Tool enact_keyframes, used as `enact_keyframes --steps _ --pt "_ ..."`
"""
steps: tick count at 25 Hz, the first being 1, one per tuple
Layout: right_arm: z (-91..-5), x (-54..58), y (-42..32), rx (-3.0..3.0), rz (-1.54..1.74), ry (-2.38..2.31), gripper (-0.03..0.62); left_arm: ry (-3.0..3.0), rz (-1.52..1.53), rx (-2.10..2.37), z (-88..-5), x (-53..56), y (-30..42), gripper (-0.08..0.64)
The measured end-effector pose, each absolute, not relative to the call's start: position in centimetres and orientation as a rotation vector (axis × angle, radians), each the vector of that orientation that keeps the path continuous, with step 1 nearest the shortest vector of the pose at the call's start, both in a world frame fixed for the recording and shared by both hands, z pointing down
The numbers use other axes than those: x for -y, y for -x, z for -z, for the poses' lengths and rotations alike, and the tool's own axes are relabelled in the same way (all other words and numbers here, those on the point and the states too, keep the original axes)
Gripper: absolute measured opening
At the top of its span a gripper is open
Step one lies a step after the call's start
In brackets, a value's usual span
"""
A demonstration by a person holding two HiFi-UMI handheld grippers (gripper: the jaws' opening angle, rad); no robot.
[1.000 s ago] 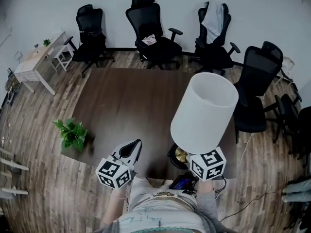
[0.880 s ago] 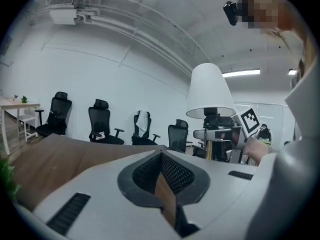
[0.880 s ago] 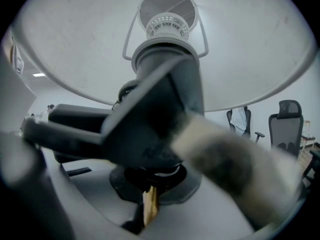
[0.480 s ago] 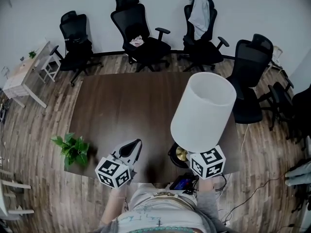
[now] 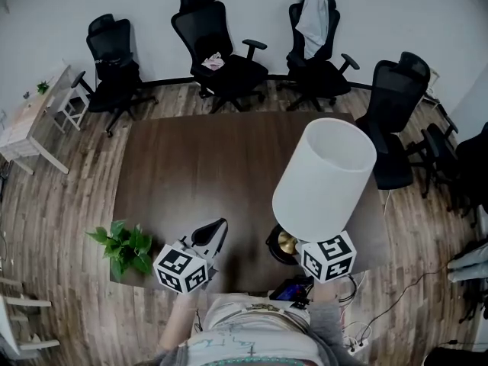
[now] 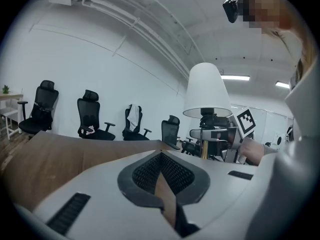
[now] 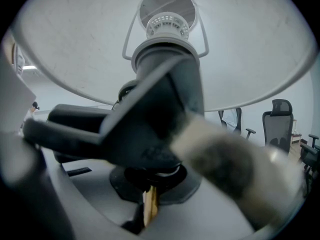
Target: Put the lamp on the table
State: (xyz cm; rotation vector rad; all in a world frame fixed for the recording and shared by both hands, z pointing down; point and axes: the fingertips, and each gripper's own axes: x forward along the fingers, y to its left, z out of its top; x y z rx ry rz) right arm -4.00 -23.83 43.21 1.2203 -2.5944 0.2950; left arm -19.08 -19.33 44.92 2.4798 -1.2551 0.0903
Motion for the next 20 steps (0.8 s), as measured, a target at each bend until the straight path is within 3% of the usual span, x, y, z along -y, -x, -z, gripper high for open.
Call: enact_keyframes --steps 11,20 --pt "-45.5 24.3 7.2 2.560 -0.321 -1.281 0.017 -2.502 -0.109 1.162 -46.9 20.2 22.4 0.012" --pt "-45.7 25.3 5.2 2.555 -0.327 -1.308 0.017 -2.500 -0.118 1.131 -47.4 20.5 20.0 0.012"
